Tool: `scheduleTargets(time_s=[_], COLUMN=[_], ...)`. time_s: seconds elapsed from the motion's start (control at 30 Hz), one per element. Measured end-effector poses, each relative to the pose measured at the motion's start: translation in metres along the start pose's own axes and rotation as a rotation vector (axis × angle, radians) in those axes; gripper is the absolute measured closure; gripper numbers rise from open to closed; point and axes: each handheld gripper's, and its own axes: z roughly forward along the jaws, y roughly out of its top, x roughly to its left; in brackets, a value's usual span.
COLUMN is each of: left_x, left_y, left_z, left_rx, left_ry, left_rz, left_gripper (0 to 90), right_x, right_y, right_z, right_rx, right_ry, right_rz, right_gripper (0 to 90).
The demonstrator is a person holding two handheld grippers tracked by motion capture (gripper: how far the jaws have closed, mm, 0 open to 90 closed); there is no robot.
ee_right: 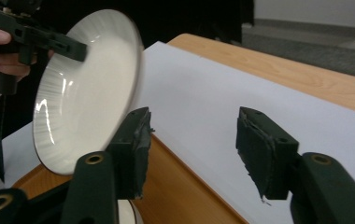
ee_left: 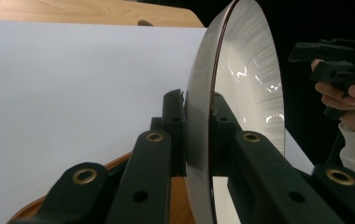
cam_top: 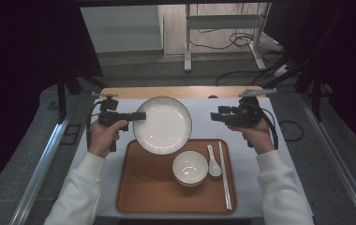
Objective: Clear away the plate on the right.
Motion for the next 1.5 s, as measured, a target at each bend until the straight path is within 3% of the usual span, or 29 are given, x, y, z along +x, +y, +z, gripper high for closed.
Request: scheduleTargets(time_s=[0.17, 0.4, 0.53, 1.37, 1.5], left_x=[0.008, 0.016, 0.016, 0.028, 0.031], left_y=[-0.005, -0.012, -0.014, -0.030, -0.036], left_z=[-0.016, -0.029, -0.034, -0.060, -0.060], left_rx=[-0.020, -0.039, -0.044, -0.023, 0.008], left_ry=[0.011, 0.028, 0.031, 0.076, 0.088], left_rz=[-0.014, -0.028, -0.023, -0.029, -0.023], left_gripper=[81.1, 80.7, 80.5, 79.7, 79.7], right_x=[-0.006, -0.011, -0.017, -0.017, -0.018], right_y=[-0.015, -0.043, -0.053, -0.058, -0.058], right_z=[-0.020, -0.038, -0.042, -0.042, -0.043], right_rx=[-0.025, 0.022, 0.045, 0.055, 0.054], right_ry=[-0.060, -0.119, -0.142, -0.109, -0.108], right_rz=[-0.002, -0.026, -0.008, -0.022, -0.023], right_gripper=[39.2, 37.1, 36.6, 36.5, 36.5])
